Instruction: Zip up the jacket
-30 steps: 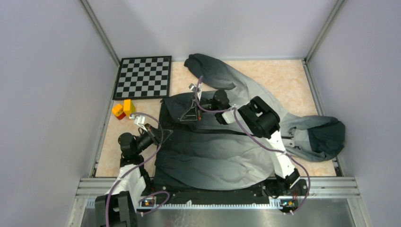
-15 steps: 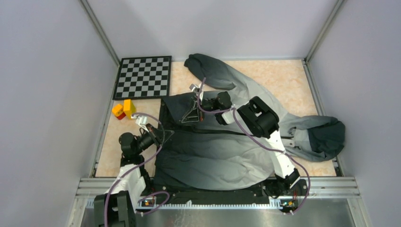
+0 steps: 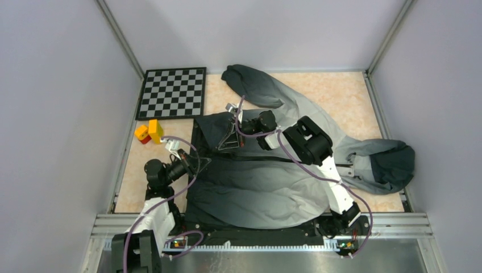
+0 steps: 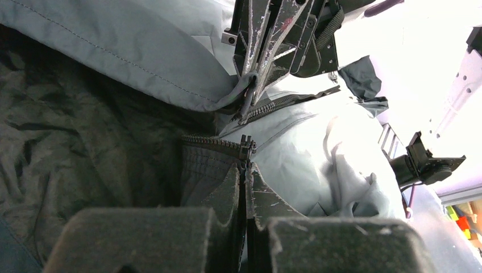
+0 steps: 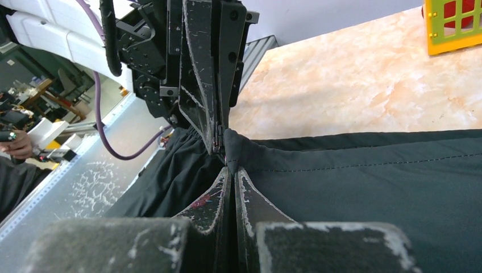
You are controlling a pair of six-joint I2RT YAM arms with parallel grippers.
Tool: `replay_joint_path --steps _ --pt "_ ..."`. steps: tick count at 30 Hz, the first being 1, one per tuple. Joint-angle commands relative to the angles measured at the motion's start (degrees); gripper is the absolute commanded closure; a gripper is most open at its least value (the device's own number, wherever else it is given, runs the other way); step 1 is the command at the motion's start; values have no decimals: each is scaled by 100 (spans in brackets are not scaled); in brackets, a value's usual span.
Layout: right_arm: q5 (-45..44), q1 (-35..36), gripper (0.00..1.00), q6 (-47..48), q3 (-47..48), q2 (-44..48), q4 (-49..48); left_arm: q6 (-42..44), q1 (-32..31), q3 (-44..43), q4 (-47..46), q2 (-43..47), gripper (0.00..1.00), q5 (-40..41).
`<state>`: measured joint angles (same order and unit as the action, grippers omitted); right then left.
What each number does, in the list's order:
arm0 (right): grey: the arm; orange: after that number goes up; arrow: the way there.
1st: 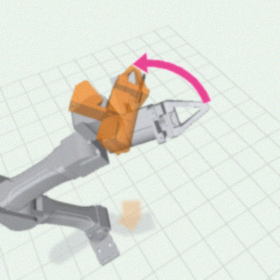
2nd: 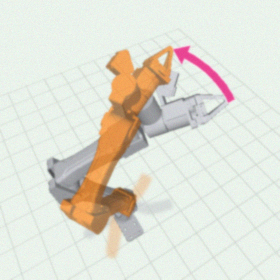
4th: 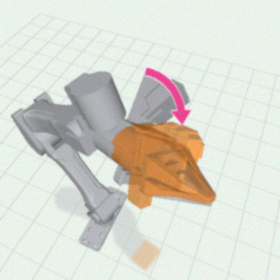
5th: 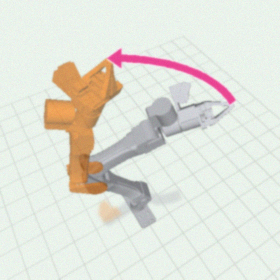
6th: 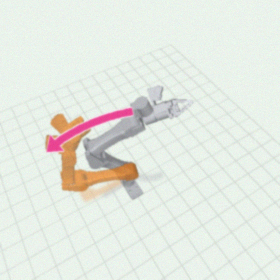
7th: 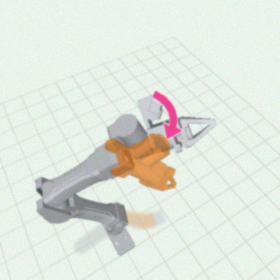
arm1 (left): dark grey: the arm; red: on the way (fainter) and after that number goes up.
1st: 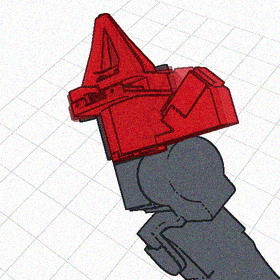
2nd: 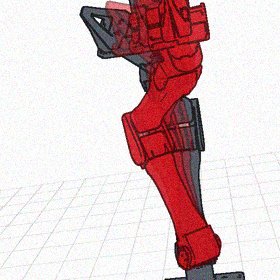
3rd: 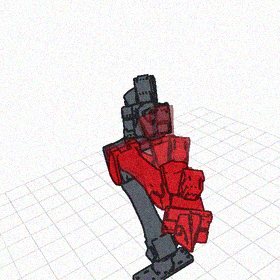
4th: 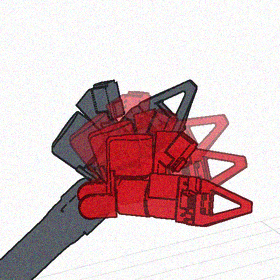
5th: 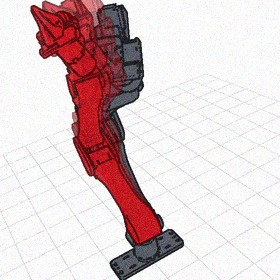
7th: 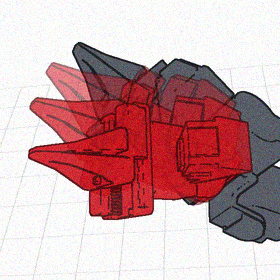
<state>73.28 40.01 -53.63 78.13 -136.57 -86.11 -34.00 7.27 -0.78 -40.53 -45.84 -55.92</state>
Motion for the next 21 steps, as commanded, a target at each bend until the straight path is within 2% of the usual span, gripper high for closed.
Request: replay_joint_path --steps 1,21 --pt "159 42 100 170 233 -27 -979 146 -58 -52 -155 49 100 -113" --pt "324 167 100 -130 382 -134 -1259 148 -63 -94 -107 36 100 -163"
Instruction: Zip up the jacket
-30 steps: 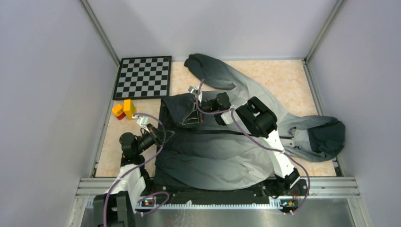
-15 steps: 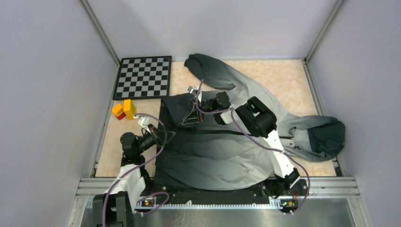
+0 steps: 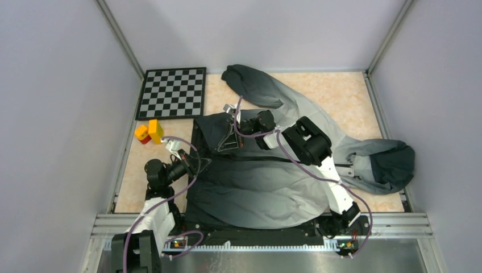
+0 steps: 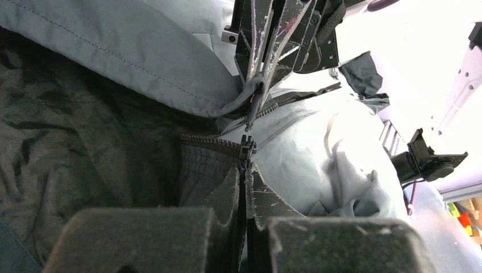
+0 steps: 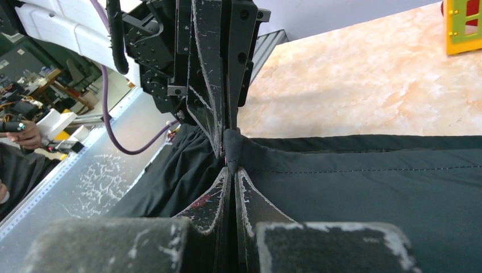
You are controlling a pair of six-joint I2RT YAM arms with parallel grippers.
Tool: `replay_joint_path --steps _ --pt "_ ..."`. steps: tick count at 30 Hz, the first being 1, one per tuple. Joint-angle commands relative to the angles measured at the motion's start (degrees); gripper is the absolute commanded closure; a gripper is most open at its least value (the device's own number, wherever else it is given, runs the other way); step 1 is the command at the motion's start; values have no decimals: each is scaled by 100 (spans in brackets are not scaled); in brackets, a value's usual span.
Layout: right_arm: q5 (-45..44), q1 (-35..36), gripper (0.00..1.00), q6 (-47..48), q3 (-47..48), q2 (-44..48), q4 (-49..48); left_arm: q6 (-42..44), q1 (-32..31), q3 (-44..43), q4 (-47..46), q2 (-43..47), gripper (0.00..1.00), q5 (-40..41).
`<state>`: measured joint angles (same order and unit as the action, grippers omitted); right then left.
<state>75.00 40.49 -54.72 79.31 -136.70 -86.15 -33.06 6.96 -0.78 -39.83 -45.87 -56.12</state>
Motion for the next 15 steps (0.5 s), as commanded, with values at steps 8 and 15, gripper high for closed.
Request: replay_joint_path --steps 8,15 --pt "200 148 100 -31 283 -165 -1253 45 -44 -81 -190 63 100 -151" --pt "255 178 100 -46 313 -171 -1247 46 -54 -96 -200 18 100 -162"
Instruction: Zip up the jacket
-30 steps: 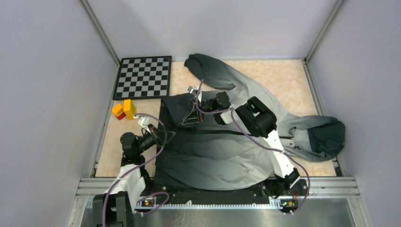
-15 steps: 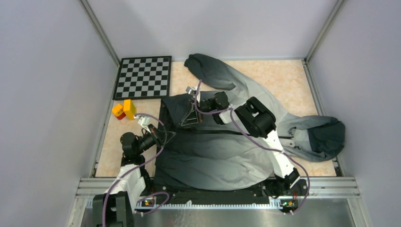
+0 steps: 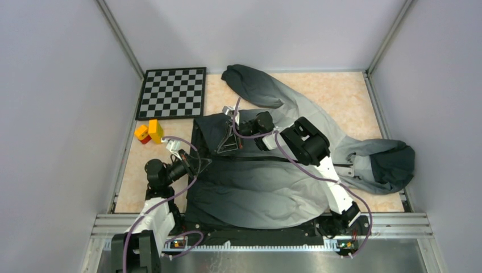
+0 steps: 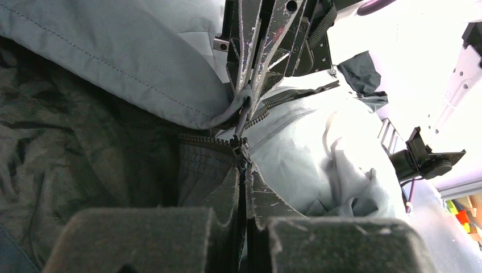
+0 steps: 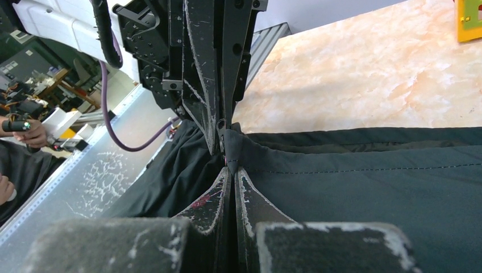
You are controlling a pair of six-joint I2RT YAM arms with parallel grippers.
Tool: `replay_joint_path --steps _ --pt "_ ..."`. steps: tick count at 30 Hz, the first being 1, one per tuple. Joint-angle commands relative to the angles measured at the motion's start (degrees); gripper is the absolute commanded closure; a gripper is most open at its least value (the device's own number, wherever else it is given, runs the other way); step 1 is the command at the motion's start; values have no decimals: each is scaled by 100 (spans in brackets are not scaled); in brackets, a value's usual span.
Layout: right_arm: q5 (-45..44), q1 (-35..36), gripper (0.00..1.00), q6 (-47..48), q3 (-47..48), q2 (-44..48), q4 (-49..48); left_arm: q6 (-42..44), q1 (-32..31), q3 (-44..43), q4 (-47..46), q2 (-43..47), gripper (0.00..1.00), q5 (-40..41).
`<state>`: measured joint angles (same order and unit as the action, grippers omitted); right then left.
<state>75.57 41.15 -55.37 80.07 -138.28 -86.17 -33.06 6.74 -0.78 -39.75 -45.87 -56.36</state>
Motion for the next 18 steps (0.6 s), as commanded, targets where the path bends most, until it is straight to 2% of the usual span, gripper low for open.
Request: replay_joint_path --steps 1,18 --pt "201 121 100 18 237 -3 -1252 45 -44 -98 -201 11 100 -142" --pt "340 132 100 30 176 199 -1254 128 -119 -125 -36 65 100 -108"
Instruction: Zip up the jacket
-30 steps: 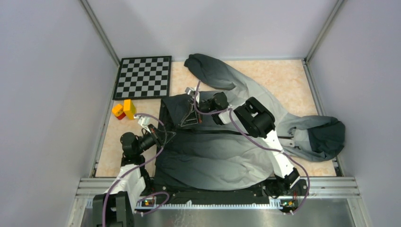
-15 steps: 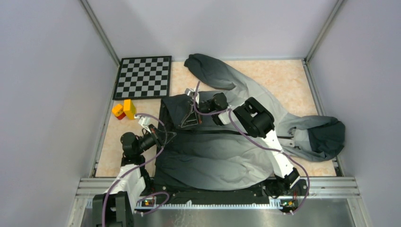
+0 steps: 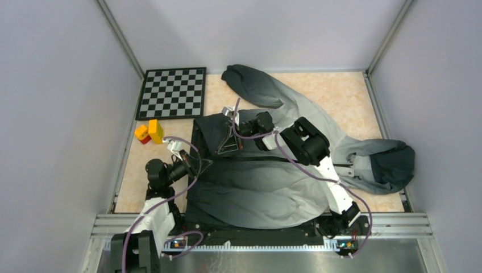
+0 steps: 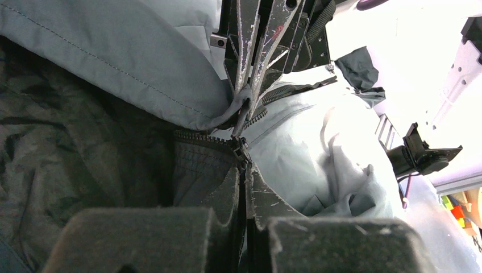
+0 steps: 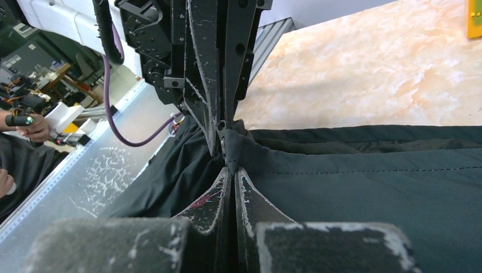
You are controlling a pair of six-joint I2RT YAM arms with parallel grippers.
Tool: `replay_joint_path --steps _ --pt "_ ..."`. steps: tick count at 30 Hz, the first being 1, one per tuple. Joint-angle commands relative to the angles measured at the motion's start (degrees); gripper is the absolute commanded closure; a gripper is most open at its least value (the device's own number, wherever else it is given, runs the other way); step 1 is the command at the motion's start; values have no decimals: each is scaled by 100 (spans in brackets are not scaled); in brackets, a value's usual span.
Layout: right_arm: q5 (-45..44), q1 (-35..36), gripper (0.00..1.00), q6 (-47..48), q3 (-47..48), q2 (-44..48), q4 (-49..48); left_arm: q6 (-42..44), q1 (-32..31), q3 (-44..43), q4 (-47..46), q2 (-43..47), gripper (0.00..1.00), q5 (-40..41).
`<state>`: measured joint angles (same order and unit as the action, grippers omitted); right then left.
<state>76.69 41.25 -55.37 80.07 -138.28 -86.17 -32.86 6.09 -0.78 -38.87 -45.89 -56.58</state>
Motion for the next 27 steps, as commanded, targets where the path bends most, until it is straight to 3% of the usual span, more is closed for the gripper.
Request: replay_joint_path --steps 1,27 --pt "263 117 100 27 169 206 -1260 120 -56 -123 -109 80 100 -80" --pt "567 -100 100 -589 316 399 -1250 340 -402 -38 -180 430 100 250"
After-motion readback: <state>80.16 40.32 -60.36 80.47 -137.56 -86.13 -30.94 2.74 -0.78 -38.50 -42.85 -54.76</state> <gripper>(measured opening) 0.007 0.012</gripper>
